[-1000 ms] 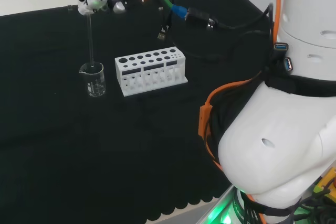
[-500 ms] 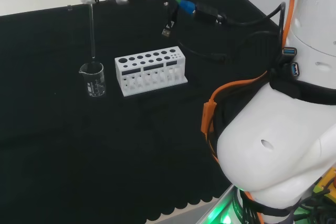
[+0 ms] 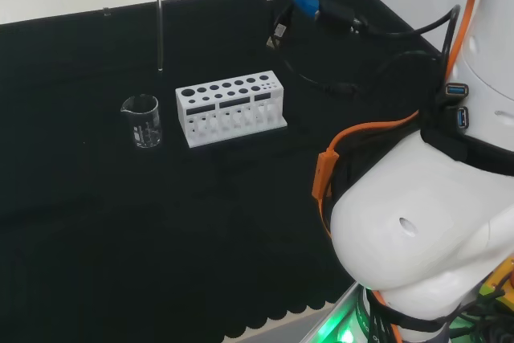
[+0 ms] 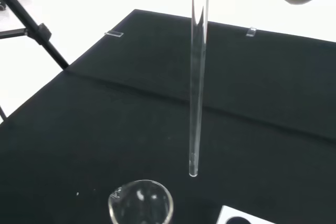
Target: Put the glass rod back on the white test tube rack.
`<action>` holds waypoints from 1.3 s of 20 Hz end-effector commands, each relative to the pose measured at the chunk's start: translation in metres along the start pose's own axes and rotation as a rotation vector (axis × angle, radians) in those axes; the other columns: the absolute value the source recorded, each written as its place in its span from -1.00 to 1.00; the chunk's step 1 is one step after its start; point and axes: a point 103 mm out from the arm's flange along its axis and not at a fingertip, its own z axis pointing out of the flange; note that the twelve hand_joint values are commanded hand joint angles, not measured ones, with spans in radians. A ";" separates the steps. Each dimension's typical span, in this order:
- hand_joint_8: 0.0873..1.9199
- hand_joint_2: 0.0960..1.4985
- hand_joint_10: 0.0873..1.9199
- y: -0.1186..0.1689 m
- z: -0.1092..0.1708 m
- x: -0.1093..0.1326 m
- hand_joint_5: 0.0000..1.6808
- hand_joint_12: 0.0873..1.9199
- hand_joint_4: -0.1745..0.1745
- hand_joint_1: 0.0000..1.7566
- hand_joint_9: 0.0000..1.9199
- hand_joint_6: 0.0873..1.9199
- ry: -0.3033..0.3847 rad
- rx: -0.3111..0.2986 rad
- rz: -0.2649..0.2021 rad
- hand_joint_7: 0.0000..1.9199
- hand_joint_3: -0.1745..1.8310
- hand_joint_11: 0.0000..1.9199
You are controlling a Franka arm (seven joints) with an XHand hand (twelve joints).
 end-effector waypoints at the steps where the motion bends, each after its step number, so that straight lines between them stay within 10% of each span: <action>1: -1.00 0.33 -0.70 -0.017 -0.005 -0.041 0.60 -0.65 -1.00 0.52 0.73 -0.83 0.002 -0.004 0.055 0.69 -1.00 0.69; 26: -1.00 0.33 -0.70 0.002 0.015 -0.067 0.60 -0.65 -1.00 0.52 0.72 -0.83 -0.059 0.075 0.045 0.70 -1.00 0.69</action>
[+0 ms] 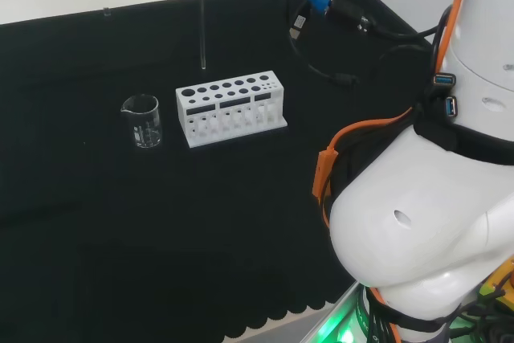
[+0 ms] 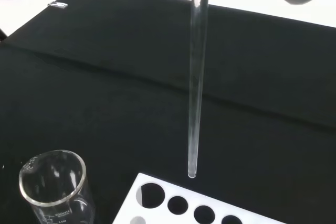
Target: Put the glass rod back on the white test tube rack.
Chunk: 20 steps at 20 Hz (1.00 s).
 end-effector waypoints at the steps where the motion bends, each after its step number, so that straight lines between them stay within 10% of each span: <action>1: -1.00 0.33 -0.70 0.004 0.003 0.004 0.60 -0.65 -1.00 0.52 0.72 -0.83 -0.006 0.009 -0.010 0.70 -1.00 0.69; 20: -1.00 0.33 -0.70 0.008 0.031 -0.006 0.60 -0.65 -1.00 0.52 0.72 -0.83 0.020 0.049 -0.007 0.70 -1.00 0.69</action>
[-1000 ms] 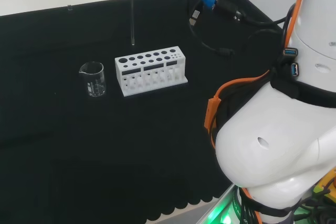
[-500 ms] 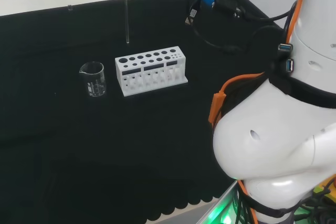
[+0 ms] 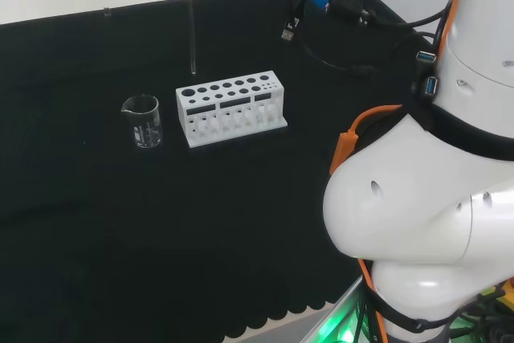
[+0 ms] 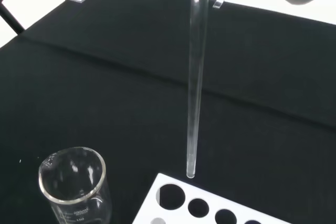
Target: Put the glass rod back on the white test tube rack.
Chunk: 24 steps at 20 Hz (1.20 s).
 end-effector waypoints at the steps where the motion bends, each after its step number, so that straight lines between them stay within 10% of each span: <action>1: -1.00 0.33 -0.70 0.001 0.027 -0.023 0.60 -0.65 -1.00 0.52 0.72 -0.83 0.025 0.035 0.027 0.70 -1.00 0.69; 24: -1.00 0.33 -0.69 0.000 0.026 -0.018 0.60 -0.65 -1.00 0.52 0.72 -0.83 0.006 0.052 0.032 0.70 -1.00 0.69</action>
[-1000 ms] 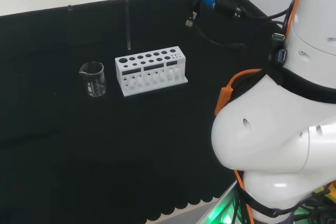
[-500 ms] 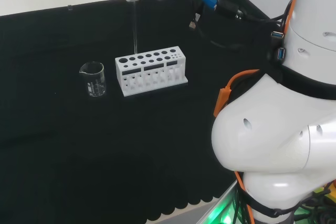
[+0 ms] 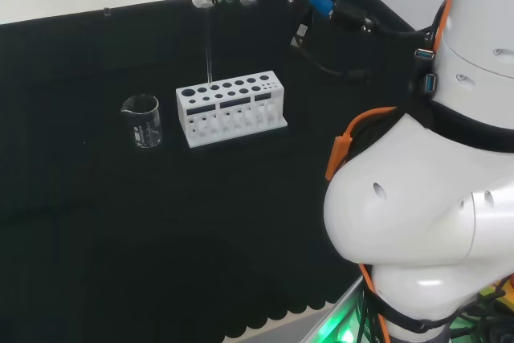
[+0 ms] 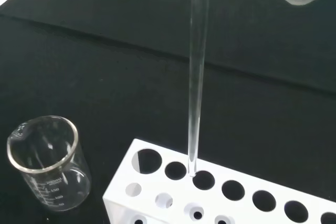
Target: Put the glass rod back on the white test tube rack.
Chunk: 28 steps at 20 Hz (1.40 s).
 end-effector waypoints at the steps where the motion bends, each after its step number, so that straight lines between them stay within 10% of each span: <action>1: -1.00 0.33 -0.69 0.005 -0.005 0.008 0.60 -0.65 -1.00 0.52 0.72 -0.83 -0.013 0.006 -0.008 0.70 -1.00 0.69; 28: -1.00 0.33 -0.69 0.018 0.012 0.013 0.60 -0.65 -1.00 0.52 0.72 -0.83 0.011 0.039 -0.015 0.70 -1.00 0.69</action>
